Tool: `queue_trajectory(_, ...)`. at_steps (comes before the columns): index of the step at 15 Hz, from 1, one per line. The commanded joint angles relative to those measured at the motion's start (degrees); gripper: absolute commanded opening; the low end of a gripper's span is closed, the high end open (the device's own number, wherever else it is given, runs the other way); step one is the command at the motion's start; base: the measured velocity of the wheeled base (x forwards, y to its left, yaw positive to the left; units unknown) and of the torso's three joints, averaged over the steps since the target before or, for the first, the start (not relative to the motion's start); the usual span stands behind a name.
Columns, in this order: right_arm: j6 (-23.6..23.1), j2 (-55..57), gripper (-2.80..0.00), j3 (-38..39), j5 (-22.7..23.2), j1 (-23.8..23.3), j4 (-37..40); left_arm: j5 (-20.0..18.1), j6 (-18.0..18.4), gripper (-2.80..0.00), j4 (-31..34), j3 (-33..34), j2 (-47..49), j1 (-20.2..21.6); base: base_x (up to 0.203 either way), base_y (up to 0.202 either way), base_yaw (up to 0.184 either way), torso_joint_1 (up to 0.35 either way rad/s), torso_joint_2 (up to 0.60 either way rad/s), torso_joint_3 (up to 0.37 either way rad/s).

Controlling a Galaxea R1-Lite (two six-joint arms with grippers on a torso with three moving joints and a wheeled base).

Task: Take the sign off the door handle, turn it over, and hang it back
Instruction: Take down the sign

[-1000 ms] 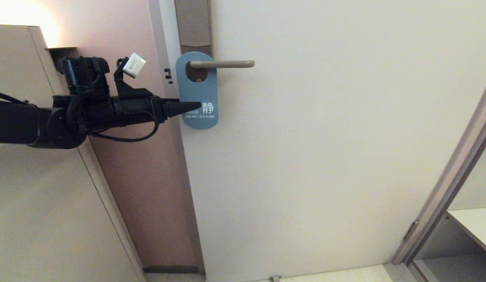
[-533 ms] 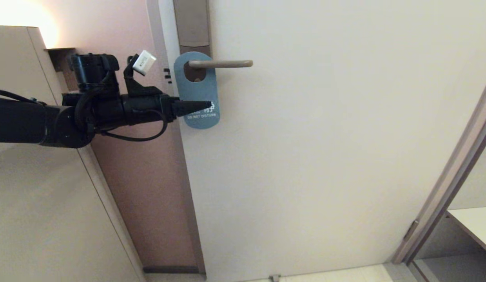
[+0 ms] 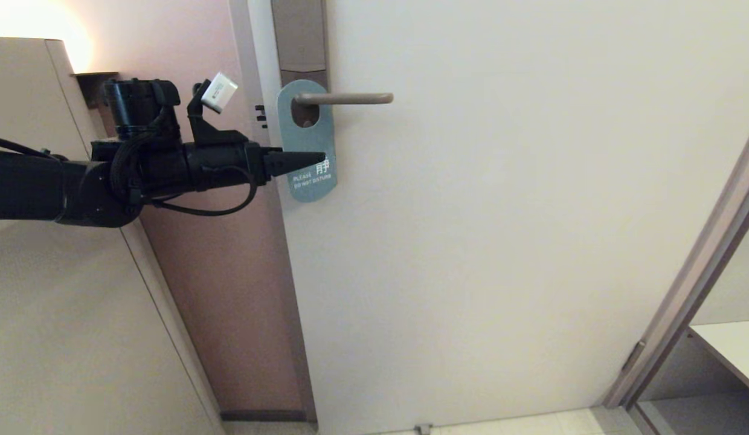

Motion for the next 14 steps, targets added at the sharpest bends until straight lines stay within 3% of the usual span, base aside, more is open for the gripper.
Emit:
queue_trajectory(1, -0.02, 0.07, -2.8, 0.0, 0.05, 0.02, -0.01, -0.25, -0.09, 0.0, -0.15, -0.05, -0.25, -0.21, 0.0, 0.0, 0.0, 0.0, 0.0, 0.0)
queue_trajectory(14, -0.02, 0.07, -2.8, 0.0, 0.05, 0.02, -0.01, 2.21, 0.09, 0.0, -0.15, -0.84, -1.21, -3.11, 0.0, 0.0, 0.0, 0.0, 0.0, 0.0)
